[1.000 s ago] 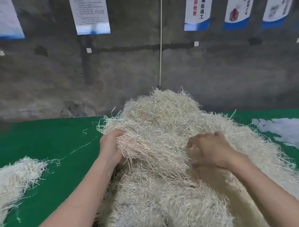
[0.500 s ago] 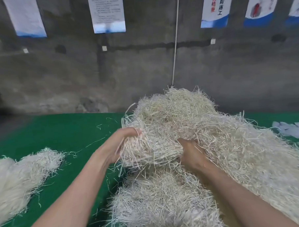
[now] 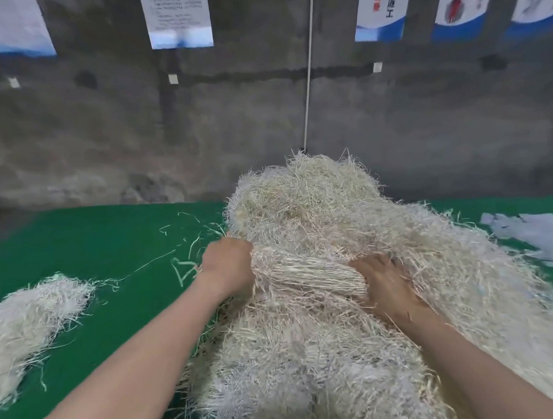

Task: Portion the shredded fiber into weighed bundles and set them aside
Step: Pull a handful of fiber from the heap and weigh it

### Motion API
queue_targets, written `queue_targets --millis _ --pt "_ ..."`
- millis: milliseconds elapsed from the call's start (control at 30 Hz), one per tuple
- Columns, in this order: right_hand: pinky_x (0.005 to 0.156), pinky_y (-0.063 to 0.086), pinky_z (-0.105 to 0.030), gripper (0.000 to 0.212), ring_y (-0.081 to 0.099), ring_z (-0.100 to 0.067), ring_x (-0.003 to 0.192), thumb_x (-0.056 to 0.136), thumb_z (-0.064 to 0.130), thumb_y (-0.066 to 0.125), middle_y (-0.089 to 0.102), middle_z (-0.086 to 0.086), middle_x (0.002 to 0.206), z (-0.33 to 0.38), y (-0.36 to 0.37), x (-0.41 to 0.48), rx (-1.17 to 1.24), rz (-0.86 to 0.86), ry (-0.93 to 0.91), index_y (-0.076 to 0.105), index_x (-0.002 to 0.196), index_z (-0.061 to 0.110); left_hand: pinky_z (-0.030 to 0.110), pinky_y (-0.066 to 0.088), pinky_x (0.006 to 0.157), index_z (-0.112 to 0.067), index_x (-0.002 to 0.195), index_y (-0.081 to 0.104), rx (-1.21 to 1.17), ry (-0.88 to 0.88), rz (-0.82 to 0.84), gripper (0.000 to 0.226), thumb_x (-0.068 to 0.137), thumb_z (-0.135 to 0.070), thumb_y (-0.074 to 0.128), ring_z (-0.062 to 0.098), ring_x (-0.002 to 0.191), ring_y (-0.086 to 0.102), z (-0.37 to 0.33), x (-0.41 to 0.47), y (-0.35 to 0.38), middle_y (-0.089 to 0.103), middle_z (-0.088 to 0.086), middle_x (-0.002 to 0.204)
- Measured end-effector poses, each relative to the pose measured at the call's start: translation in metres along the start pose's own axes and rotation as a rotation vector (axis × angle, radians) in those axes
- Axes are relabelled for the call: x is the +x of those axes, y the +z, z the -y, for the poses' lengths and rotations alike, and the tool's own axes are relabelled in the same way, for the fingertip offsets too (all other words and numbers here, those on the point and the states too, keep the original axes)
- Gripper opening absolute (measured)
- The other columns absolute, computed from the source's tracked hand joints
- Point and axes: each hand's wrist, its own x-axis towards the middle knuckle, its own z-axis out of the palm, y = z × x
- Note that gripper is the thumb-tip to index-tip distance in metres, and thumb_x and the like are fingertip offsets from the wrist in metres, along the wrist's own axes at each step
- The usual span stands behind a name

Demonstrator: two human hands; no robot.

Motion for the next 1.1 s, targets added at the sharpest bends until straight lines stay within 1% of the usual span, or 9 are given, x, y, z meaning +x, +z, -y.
queue_targets --millis 167,333,500,667,733,800,933,1033,1100 --pt "0.11 0.022 -0.04 0.077 0.03 -0.027 0.134 0.076 0.03 0.076 0.043 -0.008 0.143 -0.031 0.006 -0.002 0.004 -0.001 -0.004 0.04 0.142 0.013 0.023 0.044 0.063 -0.024 0.075 0.052 -0.06 -0.072 -0.208 0.015 0.071 -0.011 0.056 0.012 0.064 0.053 0.011 0.006 -0.005 0.052 -0.01 0.063" --pt "0.116 0.009 -0.038 0.092 0.012 -0.021 0.142 0.082 0.051 0.062 0.015 -0.003 0.156 -0.029 0.002 -0.013 -0.117 0.115 0.115 0.01 0.15 0.018 0.015 0.029 0.041 -0.017 0.063 0.057 -0.402 -0.206 -0.286 0.016 0.073 -0.005 0.058 0.004 0.05 0.048 0.016 0.006 -0.013 0.052 -0.009 0.058" --pt "0.111 -0.002 -0.03 0.126 -0.002 -0.016 0.144 0.062 0.06 0.075 -0.003 0.011 0.156 0.026 -0.07 -0.014 0.339 0.23 0.025 -0.013 0.147 0.032 0.019 0.032 0.043 -0.022 0.05 0.044 -0.693 -0.189 -0.373 0.032 0.072 -0.007 0.062 0.01 0.046 0.048 0.007 0.004 -0.03 0.051 -0.008 0.047" --pt "0.114 0.008 -0.03 0.128 0.006 -0.003 0.139 0.057 0.05 0.081 -0.001 0.018 0.155 0.094 -0.113 0.011 0.57 -0.195 -0.072 -0.008 0.148 0.036 0.015 0.039 0.041 -0.016 0.067 0.058 -0.939 -0.147 -0.255 0.015 0.073 -0.005 0.066 0.003 0.042 0.05 -0.001 -0.005 -0.045 0.059 -0.006 0.054" --pt "0.112 0.03 -0.037 0.114 0.031 -0.011 0.134 0.069 0.027 0.08 0.008 0.006 0.157 0.118 -0.103 0.025 0.561 -0.111 -0.048 -0.001 0.15 0.03 0.018 0.051 0.06 -0.003 0.1 0.063 -1.198 -0.184 -0.079 0.032 0.069 0.001 0.07 0.0 0.065 0.06 -0.004 -0.01 -0.053 0.066 0.002 0.086" --pt "0.082 0.054 -0.029 0.075 0.058 -0.012 0.1 0.084 0.001 0.062 0.037 -0.008 0.147 0.133 -0.078 0.038 0.61 0.001 0.019 0.026 0.147 0.018 0.033 0.047 0.094 0.006 0.106 0.059 -1.478 -0.236 0.089 0.05 0.058 -0.002 0.07 0.014 0.094 0.063 -0.006 -0.019 -0.061 0.06 0.008 0.111" --pt "0.082 0.055 -0.031 0.026 0.062 -0.021 0.095 0.097 0.004 0.046 0.059 -0.009 0.116 0.143 -0.022 0.041 0.782 0.076 0.134 0.056 0.121 0.007 0.037 0.058 0.057 -0.002 0.092 0.059 -2.041 -0.164 0.258 0.028 0.064 -0.002 0.06 0.022 0.061 0.065 -0.024 -0.032 -0.065 0.064 0.015 0.097" --pt "0.058 0.054 -0.022 0.014 0.061 -0.013 0.069 0.094 0.009 0.051 0.06 0.002 0.09 0.138 -0.004 0.035 0.641 -0.016 0.111 0.061 0.102 0.011 0.035 0.055 0.049 -0.015 0.078 0.053 -2.295 -0.173 0.131 0.016 0.065 -0.007 0.058 0.028 0.066 0.066 -0.029 -0.026 -0.065 0.07 0.018 0.088" --pt "0.051 0.049 -0.02 0.018 0.06 -0.011 0.064 0.094 0.016 0.052 0.062 0.0 0.087 0.126 0.007 0.026 0.672 -0.016 0.173 0.056 0.111 0.014 0.027 0.052 0.044 -0.013 0.074 0.051 -2.229 -0.241 -0.006 0.012 0.067 -0.007 0.058 0.021 0.057 0.066 -0.031 -0.024 -0.068 0.07 0.009 0.071"
